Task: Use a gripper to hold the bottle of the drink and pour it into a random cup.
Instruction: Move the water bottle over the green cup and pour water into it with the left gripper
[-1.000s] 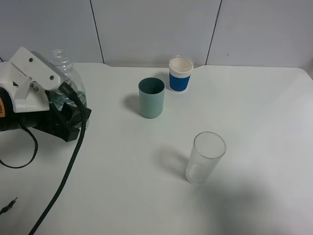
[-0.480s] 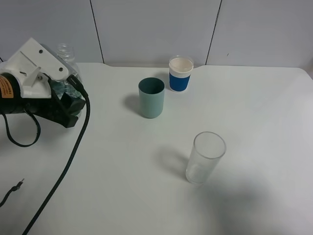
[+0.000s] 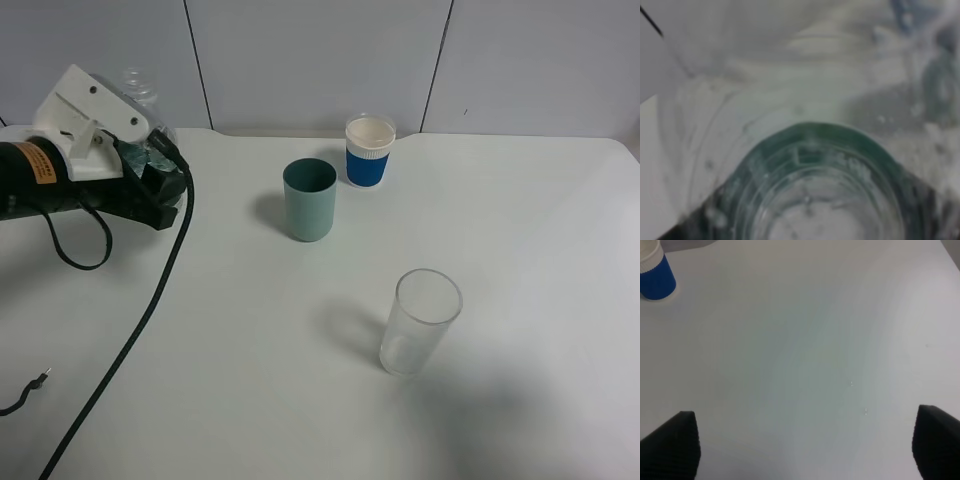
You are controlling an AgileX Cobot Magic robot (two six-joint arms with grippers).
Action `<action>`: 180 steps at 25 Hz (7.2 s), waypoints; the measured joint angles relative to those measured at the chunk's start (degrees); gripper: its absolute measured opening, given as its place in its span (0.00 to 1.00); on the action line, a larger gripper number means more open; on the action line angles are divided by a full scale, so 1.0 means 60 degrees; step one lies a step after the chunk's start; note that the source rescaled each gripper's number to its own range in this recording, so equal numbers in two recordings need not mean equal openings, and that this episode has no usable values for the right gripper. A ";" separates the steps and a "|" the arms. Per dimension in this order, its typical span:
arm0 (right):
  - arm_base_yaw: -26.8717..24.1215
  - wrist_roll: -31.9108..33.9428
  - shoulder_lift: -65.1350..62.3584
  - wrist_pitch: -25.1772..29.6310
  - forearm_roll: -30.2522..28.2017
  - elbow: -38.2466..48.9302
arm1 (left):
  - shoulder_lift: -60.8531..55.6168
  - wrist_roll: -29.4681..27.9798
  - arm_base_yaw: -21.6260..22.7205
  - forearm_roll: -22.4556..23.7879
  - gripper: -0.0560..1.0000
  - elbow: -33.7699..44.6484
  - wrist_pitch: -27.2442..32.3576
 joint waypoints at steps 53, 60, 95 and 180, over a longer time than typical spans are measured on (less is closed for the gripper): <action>0.0000 0.0000 0.0000 0.0000 0.0000 0.0000 | 0.2772 1.3062 -0.1112 -1.0605 0.05 -0.3000 -0.0344; 0.0000 0.0000 0.0000 0.0000 0.0000 0.0000 | 0.3325 1.4598 -0.1188 -1.1822 0.05 -0.3528 -0.0352; 0.0000 0.0000 0.0000 0.0000 0.0000 0.0000 | 0.3583 1.8482 -0.1697 -1.5264 0.05 -0.3759 -0.1408; 0.0000 0.0000 0.0000 0.0000 0.0000 0.0000 | 0.5105 2.4307 -0.3522 -1.8258 0.05 -0.5665 -0.4934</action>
